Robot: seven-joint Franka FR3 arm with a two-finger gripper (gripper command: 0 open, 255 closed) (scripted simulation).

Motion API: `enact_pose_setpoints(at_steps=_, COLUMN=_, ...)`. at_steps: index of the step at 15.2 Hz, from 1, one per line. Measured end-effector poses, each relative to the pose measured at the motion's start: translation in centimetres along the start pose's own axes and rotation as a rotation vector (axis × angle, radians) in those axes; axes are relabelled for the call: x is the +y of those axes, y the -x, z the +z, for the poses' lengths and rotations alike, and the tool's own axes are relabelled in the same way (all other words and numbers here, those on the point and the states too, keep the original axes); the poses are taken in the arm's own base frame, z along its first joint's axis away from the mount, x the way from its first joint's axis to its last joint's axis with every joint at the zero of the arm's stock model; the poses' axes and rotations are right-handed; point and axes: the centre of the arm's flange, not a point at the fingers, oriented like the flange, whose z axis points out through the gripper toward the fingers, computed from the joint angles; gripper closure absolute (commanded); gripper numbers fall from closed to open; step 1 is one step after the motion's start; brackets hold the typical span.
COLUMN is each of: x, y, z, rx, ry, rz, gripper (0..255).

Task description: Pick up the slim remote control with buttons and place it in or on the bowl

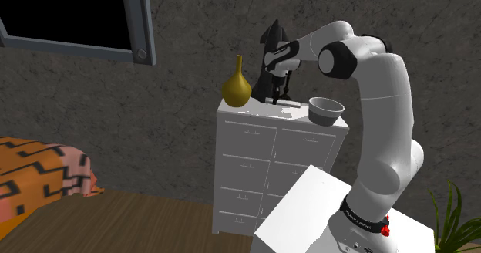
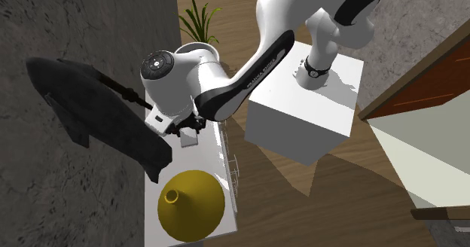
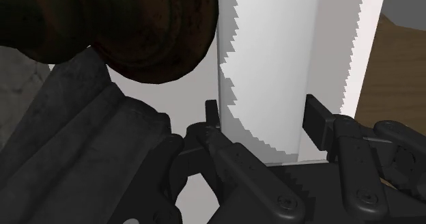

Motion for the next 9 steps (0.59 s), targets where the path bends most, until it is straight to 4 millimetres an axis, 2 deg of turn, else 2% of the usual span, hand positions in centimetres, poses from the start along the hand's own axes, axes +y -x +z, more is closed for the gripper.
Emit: enact_pose_setpoints(at_steps=9, x=0.4, y=0.0, z=-4.8, rx=0.000, ry=0.000, rz=0.000, gripper=255)
